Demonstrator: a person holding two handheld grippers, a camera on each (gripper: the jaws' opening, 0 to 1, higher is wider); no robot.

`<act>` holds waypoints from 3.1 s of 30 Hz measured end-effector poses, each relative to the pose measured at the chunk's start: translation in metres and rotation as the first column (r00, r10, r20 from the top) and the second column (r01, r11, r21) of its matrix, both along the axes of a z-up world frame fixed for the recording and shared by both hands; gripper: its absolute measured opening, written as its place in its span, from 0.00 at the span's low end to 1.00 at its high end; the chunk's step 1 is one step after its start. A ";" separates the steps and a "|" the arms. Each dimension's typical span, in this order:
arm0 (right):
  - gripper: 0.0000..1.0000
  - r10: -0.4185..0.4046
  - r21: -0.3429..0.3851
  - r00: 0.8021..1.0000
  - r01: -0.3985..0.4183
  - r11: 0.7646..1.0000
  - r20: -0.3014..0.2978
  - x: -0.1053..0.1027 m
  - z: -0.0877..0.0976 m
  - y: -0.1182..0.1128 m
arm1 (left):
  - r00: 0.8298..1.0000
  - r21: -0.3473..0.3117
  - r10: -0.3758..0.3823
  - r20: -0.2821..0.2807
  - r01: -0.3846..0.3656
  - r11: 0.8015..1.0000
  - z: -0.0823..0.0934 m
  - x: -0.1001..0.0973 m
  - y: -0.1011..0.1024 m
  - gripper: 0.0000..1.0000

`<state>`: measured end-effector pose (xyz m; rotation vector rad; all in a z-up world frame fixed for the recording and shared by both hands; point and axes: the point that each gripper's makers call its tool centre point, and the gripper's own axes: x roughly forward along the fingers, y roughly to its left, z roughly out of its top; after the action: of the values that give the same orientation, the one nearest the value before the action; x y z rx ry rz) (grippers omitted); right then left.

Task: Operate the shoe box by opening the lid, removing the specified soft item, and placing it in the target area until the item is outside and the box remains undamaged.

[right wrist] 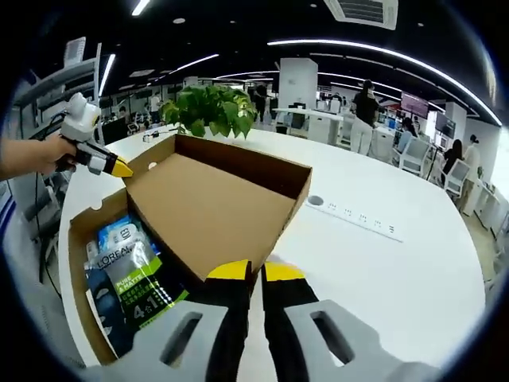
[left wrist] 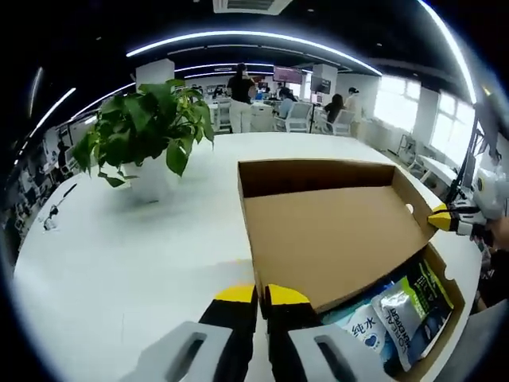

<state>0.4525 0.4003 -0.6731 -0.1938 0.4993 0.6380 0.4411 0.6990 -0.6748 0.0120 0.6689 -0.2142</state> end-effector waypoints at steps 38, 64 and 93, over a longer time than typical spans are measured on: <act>0.15 -0.096 0.156 0.980 0.124 0.980 -0.176 -0.012 -0.009 -0.004 | 0.998 -0.016 0.006 -0.058 -0.006 1.000 -0.011 -0.020 -0.009 0.20; 0.38 -0.002 0.193 0.985 0.035 0.981 -0.173 -0.102 0.011 -0.004 | 0.973 -0.180 -0.175 -0.152 0.147 0.973 -0.017 -0.095 -0.091 0.28; 0.39 0.023 0.215 0.979 0.022 0.976 -0.204 -0.142 0.004 0.008 | 0.924 -0.386 -0.223 -0.311 0.092 0.918 -0.047 -0.121 -0.137 0.02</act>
<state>0.3105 0.4082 -0.6695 0.0792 0.6244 0.7114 0.3200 0.5624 -0.7217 -0.3385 0.9765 -0.5063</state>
